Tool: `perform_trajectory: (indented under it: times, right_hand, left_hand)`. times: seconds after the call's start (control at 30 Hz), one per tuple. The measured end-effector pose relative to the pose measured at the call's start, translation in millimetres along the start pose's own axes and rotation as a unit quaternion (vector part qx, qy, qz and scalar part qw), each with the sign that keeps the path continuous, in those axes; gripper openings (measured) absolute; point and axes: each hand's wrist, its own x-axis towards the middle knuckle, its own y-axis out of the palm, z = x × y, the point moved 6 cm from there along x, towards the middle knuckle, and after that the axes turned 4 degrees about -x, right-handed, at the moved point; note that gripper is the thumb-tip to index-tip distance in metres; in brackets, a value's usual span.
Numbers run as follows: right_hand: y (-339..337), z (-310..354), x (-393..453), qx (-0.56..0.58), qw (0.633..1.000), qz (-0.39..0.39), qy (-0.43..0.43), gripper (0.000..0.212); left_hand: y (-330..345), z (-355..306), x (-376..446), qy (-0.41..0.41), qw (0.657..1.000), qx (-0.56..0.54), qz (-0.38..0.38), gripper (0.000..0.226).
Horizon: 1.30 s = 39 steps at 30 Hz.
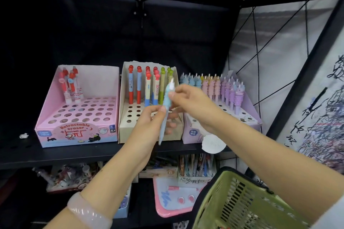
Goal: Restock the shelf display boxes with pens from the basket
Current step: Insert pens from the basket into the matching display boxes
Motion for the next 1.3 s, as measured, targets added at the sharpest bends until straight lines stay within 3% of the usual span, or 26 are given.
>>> perform_trajectory:
  times: [0.07, 0.17, 0.27, 0.4, 0.83, 1.07, 1.17, 1.3]
  right_hand:
    - [-24, 3, 11, 0.036, 0.995, -0.092, -0.008, 0.007]
    - [-72, 5, 22, -0.029, 0.964, -0.262, -0.04, 0.006]
    - [-89, -4, 33, -0.129, 0.936, -0.325, -0.041, 0.01]
    - [-75, -19, 46, -0.219, 0.929, -0.296, -0.038, 0.017]
    - [-74, -25, 55, -0.263, 0.922, -0.28, -0.042, 0.014]
    - [-57, -41, 65, -0.323, 0.923, -0.209, 0.015, 0.022]
    - [-48, -52, 66, -0.378, 0.912, -0.144, 0.065, 0.026]
    - [-42, -64, 52, -0.357, 0.922, -0.129, 0.079, 0.03]
  left_hand:
    - [-4, -5, 1, 0.024, 0.999, 0.04, -0.001, 0.014]
    - [-13, -15, -2, 0.056, 0.993, 0.102, 0.007, 0.019]
    - [-19, -16, -5, 0.056, 0.992, 0.112, 0.003, 0.023]
    - [-20, -13, -8, 0.051, 0.992, 0.117, 0.004, 0.025]
    - [-24, -13, -9, 0.055, 0.993, 0.107, -0.002, 0.024]
    - [-22, -14, -12, 0.058, 0.992, 0.112, -0.002, 0.025]
    - [-18, -14, -15, 0.055, 0.992, 0.114, 0.007, 0.025]
    - [-14, -14, -21, 0.057, 0.99, 0.125, 0.024, 0.026]
